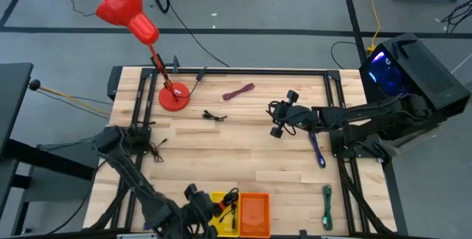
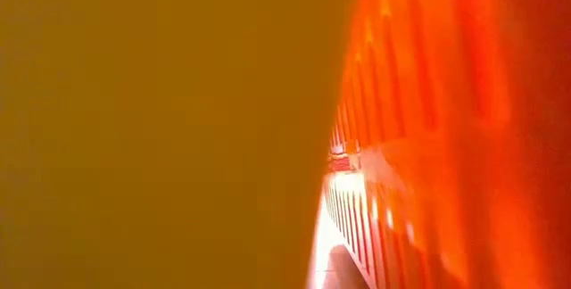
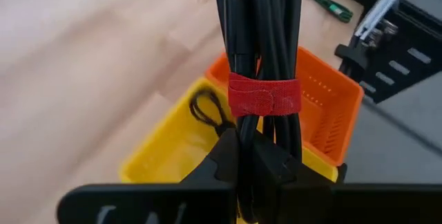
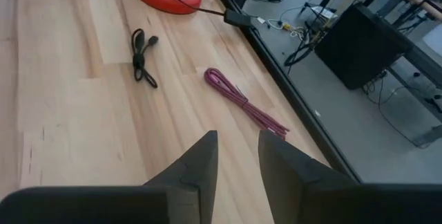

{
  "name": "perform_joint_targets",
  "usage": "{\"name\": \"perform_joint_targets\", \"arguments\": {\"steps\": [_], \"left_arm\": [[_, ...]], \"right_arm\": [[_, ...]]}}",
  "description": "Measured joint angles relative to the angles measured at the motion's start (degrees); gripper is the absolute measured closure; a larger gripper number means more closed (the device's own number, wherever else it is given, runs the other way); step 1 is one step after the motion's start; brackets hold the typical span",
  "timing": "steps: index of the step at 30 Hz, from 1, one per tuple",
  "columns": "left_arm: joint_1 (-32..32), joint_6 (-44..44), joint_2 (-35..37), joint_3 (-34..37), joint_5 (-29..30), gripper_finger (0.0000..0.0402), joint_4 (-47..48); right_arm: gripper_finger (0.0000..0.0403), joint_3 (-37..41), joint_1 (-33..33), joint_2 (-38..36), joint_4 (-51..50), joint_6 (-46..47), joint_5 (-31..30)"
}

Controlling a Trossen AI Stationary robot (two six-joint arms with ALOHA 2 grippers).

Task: Pick & Place USB Port
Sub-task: Put the black charger cable into the yellow bin

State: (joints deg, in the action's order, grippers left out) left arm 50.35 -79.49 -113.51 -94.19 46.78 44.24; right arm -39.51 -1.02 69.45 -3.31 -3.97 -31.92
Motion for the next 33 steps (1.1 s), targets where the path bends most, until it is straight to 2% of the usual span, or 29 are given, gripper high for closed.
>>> {"name": "perform_joint_targets", "arguments": {"steps": [6,14,22,27,33], "left_arm": [[0.7,-8.7,-5.0,0.0,1.6,0.0387,-6.1],[0.3,-9.8,-8.6,0.0,2.4,0.0387,-16.8],[0.0,-12.6,-9.3,0.0,1.5,0.0387,-15.3],[-0.7,-14.3,-9.3,0.0,-2.8,0.0387,-13.5],[-0.7,-14.7,-9.3,0.0,-4.2,0.0387,-11.9]], "right_arm": [[0.0295,0.0,0.0,0.0,0.3,-0.6,0.0],[0.0295,0.0,0.5,0.0,0.3,-1.7,0.0],[0.0295,0.0,1.5,0.0,0.2,-2.6,2.9],[0.0295,0.0,1.6,0.0,0.0,-2.6,3.0],[0.0295,0.0,1.6,0.0,-0.3,-2.6,3.0]]}}
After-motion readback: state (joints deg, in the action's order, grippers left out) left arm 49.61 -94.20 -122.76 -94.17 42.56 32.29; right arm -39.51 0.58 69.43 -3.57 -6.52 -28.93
